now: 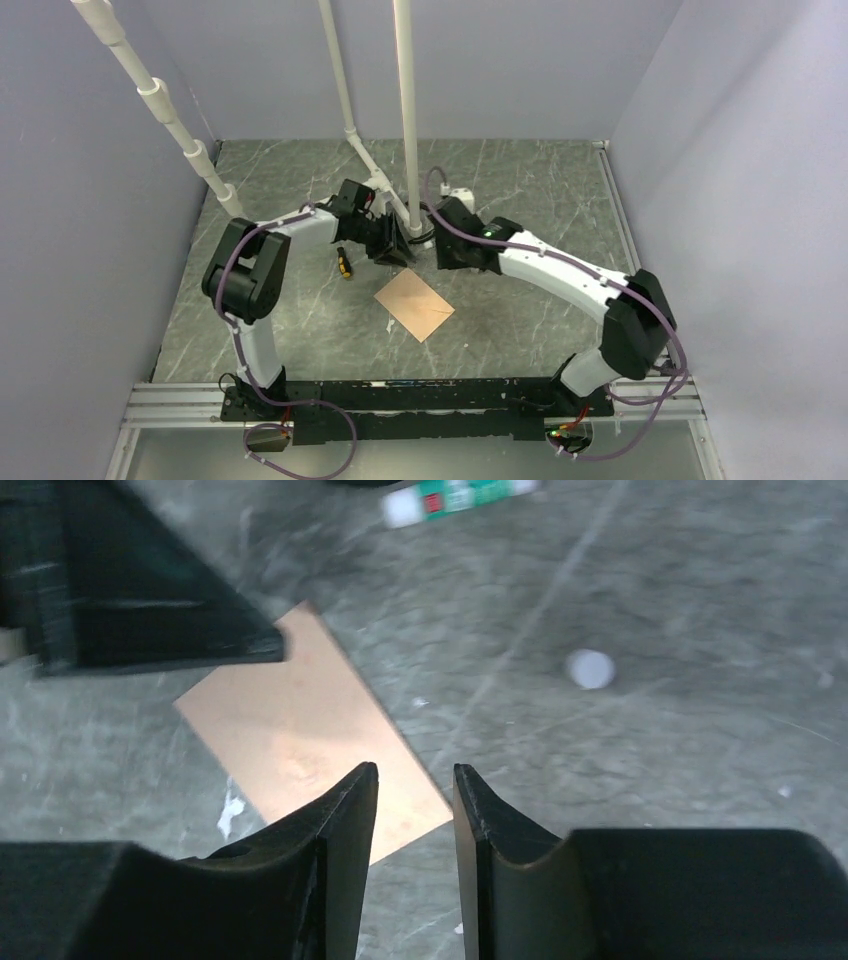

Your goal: Place the letter into the envelope and seal it

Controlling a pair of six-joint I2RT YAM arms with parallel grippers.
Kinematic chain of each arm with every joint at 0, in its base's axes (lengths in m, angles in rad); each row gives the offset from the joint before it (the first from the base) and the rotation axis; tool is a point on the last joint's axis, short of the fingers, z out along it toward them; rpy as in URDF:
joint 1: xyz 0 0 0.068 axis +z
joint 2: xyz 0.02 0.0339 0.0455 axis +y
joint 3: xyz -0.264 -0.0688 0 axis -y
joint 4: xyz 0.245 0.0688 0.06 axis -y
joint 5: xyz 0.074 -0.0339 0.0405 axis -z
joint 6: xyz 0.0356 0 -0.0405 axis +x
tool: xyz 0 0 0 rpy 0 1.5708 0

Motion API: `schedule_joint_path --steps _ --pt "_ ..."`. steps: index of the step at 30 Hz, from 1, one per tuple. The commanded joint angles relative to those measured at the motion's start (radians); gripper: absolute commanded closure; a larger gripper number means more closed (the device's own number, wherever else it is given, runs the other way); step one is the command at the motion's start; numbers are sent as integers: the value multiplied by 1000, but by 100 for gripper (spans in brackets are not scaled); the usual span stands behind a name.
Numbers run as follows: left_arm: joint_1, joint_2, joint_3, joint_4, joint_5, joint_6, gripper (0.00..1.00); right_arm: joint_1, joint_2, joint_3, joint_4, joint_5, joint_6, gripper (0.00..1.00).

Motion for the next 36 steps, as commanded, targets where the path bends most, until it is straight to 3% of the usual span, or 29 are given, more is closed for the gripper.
schedule_joint_path --steps 1,9,15,26,36 --pt "0 -139 68 -55 -1 57 56 -80 -78 -91 19 73 77 60" --pt "0 -326 19 -111 -252 108 33 -176 -31 -128 5 117 103 40" --pt "1 -484 -67 -73 -454 138 20 -194 31 -91 109 46 72 40" --pt "1 -664 -197 24 -621 108 16 -210 254 112 132 85 248 40" --pt "1 -636 -164 -59 -639 114 16 -213 442 298 46 152 328 41"
